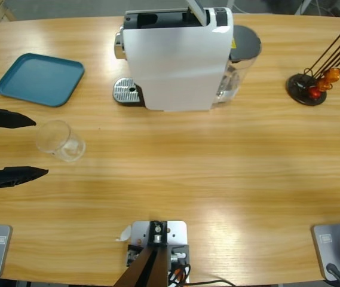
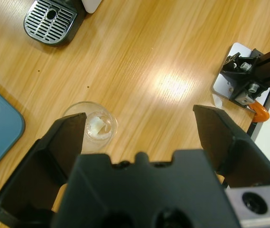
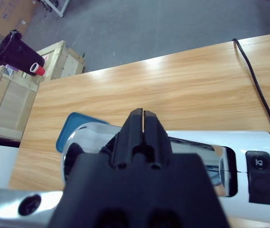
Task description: Pour coffee
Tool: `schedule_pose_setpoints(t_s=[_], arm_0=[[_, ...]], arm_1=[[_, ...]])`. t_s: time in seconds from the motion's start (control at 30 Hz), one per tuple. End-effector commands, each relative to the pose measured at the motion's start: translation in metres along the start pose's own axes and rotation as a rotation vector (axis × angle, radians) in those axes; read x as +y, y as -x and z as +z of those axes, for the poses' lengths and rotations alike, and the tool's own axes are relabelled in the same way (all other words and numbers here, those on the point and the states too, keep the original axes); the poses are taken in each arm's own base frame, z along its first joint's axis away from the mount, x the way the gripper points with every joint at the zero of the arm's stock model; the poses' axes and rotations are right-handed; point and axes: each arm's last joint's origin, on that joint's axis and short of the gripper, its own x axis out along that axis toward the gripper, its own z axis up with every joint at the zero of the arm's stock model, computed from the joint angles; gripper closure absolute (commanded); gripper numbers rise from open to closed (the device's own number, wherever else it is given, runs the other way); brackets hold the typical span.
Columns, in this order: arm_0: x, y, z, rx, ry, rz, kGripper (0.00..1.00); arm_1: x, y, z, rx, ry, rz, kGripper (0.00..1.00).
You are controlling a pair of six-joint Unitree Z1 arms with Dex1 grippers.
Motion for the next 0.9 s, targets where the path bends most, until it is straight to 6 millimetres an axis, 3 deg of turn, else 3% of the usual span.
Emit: schedule_pose_setpoints(t_s=[0.03, 0.23, 0.63, 0.9], arm_0=[[-0.001, -0.007, -0.009, 0.033, 0.016, -0.002, 0.027], [-0.002, -0.008, -0.010, 0.036, 0.017, -0.007, 0.027], [-0.008, 0.004, -0.024, -0.001, 0.008, 0.003, 0.027], [-0.008, 0.003, -0.025, 0.001, 0.009, 0.003, 0.027]], arm_1=[[0.018, -0.037, -0.061, 0.115, 0.091, -0.054, 1.000], [0.023, -0.040, -0.074, 0.113, 0.109, -0.071, 1.000], [0.032, -0.071, -0.106, 0.129, 0.126, -0.084, 1.000], [0.017, -0.080, -0.127, 0.169, 0.165, -0.142, 1.000]])
